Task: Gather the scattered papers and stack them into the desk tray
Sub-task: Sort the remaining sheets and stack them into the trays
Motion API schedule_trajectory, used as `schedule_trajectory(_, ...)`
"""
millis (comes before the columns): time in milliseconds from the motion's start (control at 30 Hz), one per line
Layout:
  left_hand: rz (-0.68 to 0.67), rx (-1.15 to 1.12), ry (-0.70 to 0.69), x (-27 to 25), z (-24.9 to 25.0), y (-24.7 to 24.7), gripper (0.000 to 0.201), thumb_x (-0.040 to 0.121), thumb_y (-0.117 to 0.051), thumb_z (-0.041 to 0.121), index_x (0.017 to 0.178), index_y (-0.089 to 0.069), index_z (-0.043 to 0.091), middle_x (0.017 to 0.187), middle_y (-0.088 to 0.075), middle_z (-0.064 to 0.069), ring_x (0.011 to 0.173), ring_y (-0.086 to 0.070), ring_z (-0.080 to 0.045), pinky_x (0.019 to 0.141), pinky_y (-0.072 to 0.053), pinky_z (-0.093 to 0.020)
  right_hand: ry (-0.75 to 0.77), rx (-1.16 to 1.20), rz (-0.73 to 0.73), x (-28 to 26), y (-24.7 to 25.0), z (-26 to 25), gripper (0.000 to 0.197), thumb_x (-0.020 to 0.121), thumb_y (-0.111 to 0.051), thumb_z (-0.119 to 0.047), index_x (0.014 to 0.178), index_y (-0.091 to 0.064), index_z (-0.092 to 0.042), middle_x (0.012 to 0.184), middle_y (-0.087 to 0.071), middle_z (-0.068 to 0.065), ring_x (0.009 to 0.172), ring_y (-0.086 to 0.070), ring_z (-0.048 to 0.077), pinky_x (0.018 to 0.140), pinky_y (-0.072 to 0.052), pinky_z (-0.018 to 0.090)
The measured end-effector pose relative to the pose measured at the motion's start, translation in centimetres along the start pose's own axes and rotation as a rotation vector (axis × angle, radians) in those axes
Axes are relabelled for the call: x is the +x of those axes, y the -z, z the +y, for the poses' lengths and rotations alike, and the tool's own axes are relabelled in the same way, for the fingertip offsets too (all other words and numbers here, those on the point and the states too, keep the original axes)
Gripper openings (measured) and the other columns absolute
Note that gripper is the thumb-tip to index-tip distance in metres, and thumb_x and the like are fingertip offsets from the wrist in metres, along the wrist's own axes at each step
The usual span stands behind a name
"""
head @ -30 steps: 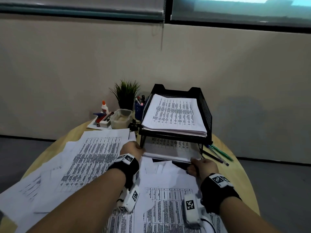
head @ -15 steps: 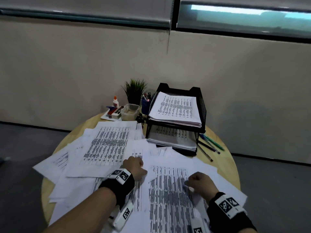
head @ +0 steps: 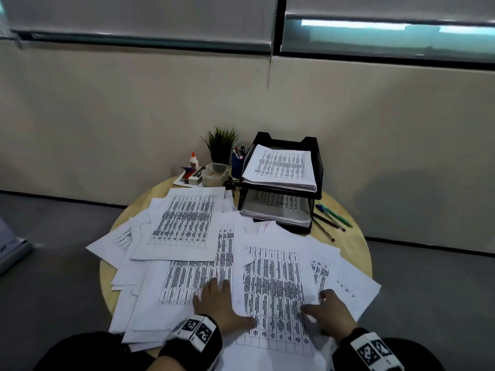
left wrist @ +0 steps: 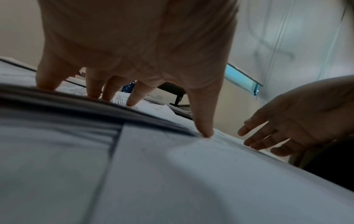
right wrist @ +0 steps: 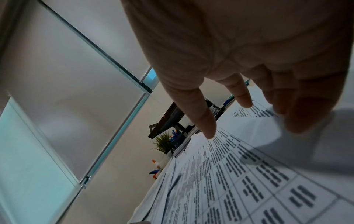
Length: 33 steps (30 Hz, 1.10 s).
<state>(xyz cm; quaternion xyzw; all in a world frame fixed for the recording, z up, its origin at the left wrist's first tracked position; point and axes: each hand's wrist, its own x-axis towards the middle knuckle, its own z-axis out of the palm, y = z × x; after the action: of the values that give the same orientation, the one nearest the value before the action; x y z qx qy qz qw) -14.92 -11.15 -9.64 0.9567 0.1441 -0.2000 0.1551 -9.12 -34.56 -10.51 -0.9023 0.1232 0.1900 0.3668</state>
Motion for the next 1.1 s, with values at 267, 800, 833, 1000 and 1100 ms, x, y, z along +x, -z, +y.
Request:
schedule_trajectory(267, -0.034, 0.008, 0.063, 0.3, 1.3, -0.5, 0.102, 0.078, -0.056, 0.054, 0.150, 0.006, 0.015, 0.157, 0.015, -0.014, 0.146, 0.011, -0.031, 0.112, -0.004, -0.062, -0.040, -0.134, 0.063, -0.7, -0.3, -0.9, 0.055, 0.075, -0.070, -0.034, 0.116, -0.048, -0.005, 0.117, -0.053, 0.014, 0.103, -0.053, 0.029, 0.083, -0.043, 0.029)
schedule_trajectory(800, 0.026, 0.008, 0.087, 1.0, 1.4, 0.0, 0.070, 0.086, -0.052, 0.024, 0.147, -0.019, 0.014, 0.152, -0.020, -0.009, 0.141, -0.021, -0.026, 0.110, -0.027, -0.056, 0.142, 0.148, 0.065, -0.2, -0.1, -1.0, 0.008, 0.074, -0.058, -0.002, 0.069, -0.059, -0.007, 0.061, -0.055, 0.004, 0.058, -0.052, 0.020, 0.046, -0.033, 0.021)
schedule_trajectory(833, 0.042, -0.028, 0.056, 1.2, 1.1, 0.3, 0.061, 0.086, -0.049, 0.021, 0.143, -0.028, 0.013, 0.147, -0.032, -0.010, 0.136, -0.032, -0.026, 0.107, -0.033, -0.051, 0.150, 0.149, 0.076, -0.3, 0.5, -0.9, 0.008, 0.076, -0.058, -0.002, 0.070, -0.059, -0.008, 0.062, -0.056, 0.004, 0.060, -0.053, 0.020, 0.047, -0.034, 0.021)
schedule_trajectory(1000, 0.199, -0.159, -0.005, 0.9, -0.2, 2.5, 0.031, 0.096, -0.036, 0.015, 0.119, -0.056, 0.010, 0.116, -0.064, -0.011, 0.105, -0.061, -0.026, 0.085, -0.046, -0.029, 0.181, 0.238, 0.172, -0.1, 2.9, 0.0, 0.009, 0.081, -0.058, -0.002, 0.083, -0.066, 0.002, 0.084, -0.067, 0.022, 0.081, -0.063, 0.031, 0.060, -0.037, 0.028)
schedule_trajectory(1100, 0.234, -0.210, -0.066, 0.2, 0.1, 2.7, 0.029, 0.098, -0.035, 0.016, 0.112, -0.059, 0.008, 0.111, -0.066, -0.012, 0.099, -0.062, -0.025, 0.075, -0.043, -0.026, 0.208, 0.333, 0.136, 0.0, 2.4, 0.2, 0.006, 0.079, -0.060, 0.001, 0.078, -0.066, 0.000, 0.082, -0.069, 0.019, 0.078, -0.061, 0.028, 0.064, -0.041, 0.029)
